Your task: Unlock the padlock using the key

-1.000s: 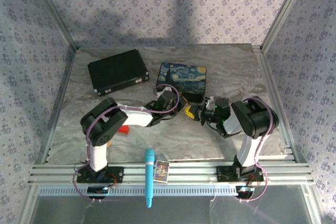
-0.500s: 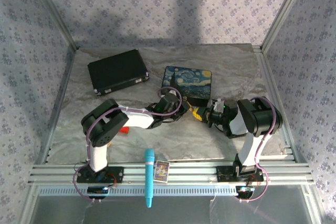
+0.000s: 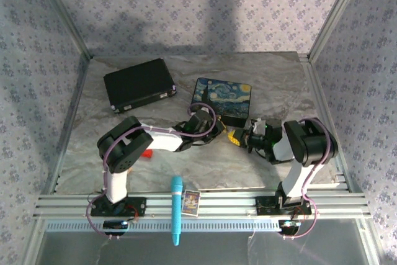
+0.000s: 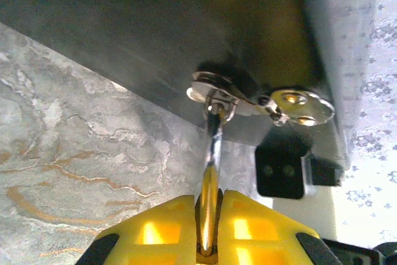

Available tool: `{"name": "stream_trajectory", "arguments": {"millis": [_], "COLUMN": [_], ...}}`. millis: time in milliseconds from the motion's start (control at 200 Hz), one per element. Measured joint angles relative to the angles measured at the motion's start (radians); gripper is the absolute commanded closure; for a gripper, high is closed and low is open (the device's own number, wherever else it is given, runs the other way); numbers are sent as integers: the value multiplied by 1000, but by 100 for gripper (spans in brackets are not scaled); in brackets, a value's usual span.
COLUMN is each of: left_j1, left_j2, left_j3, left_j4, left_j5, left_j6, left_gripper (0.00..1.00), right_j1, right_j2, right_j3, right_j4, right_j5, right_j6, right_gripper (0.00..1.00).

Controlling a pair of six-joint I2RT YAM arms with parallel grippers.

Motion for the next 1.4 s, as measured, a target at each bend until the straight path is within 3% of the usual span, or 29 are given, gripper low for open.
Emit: {"name": "stream_trajectory", "arguments": {"millis": [95, 335, 520, 605, 815, 1019, 1114, 1214, 1399], "left_j1": [0, 0, -5, -5, -5, -4, -3, -3, -16], "left_j2": [0, 0, 0, 0, -1, -61, -110, -183, -351], "left_j3": [17, 16, 11, -7, -32, -103, -135, -190, -303], "left_j4": [-34, -47, -49, -27, 2, -39, -43, -47, 38], "left_j5": [-4, -16, -30, -31, -29, -56, -64, -69, -72], "left_j6": [22, 45, 64, 71, 80, 89, 92, 104, 199], "left_gripper": [88, 84, 85, 88, 76, 50, 43, 42, 56], "right_j1": [0, 50, 111, 125, 171, 179, 179, 179, 214], "right_j2": [-114, -480, -574, -552, -447, -436, -431, -428, -425], "right_j3": [5, 163, 233, 233, 241, 257, 259, 262, 277], "right_j4": [-192, -915, -1186, -1239, -1270, -1257, -1225, -1203, -1131], "right_j5": [-6, 99, 168, 178, 192, 189, 163, 125, -3], "right_j6": [-110, -536, -730, -766, -803, -805, -799, -792, -759], "right_gripper": [100, 100, 100, 100, 100, 100, 100, 100, 100]}}
